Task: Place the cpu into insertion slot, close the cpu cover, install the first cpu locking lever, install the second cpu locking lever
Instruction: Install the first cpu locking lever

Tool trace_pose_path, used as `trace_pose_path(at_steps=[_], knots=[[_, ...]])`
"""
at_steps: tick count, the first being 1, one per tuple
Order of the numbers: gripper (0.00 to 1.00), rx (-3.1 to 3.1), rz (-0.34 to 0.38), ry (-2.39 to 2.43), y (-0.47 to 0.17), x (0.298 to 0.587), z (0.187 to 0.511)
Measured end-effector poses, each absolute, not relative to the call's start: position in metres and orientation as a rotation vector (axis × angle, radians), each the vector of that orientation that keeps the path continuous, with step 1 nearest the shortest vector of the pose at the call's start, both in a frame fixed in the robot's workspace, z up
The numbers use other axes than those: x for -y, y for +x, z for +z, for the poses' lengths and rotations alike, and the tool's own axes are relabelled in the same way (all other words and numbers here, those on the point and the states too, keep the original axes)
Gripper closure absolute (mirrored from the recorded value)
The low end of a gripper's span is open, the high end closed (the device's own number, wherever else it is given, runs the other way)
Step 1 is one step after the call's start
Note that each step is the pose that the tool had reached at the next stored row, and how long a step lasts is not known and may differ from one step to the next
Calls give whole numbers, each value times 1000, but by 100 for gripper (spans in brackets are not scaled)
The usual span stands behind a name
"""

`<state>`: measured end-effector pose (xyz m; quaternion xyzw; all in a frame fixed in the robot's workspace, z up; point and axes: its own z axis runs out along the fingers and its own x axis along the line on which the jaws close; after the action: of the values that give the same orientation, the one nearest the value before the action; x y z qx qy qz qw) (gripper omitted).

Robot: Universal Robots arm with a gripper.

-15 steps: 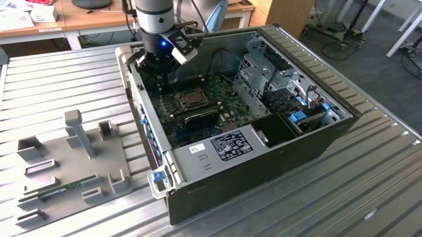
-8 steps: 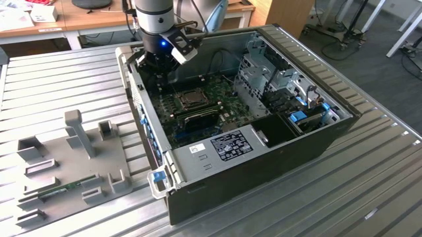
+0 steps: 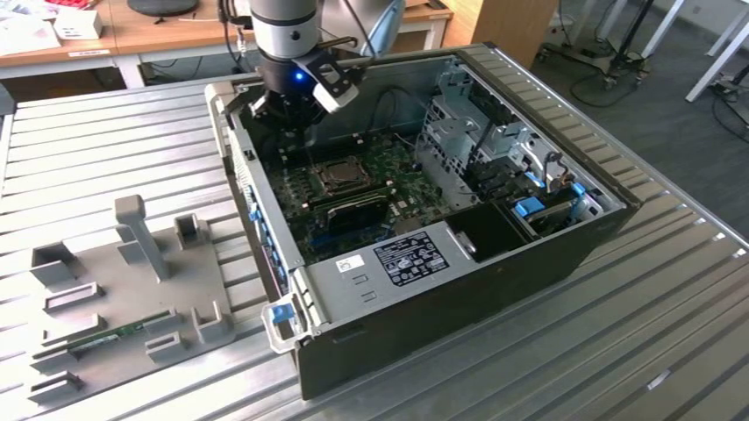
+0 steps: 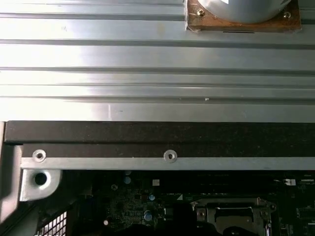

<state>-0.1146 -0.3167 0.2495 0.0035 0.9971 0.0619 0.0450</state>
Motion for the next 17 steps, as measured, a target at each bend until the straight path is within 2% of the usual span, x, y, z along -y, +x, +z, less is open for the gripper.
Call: trace_pose_path(at_steps=[17], knots=[[90,-3045,195,11,-97,317,248]])
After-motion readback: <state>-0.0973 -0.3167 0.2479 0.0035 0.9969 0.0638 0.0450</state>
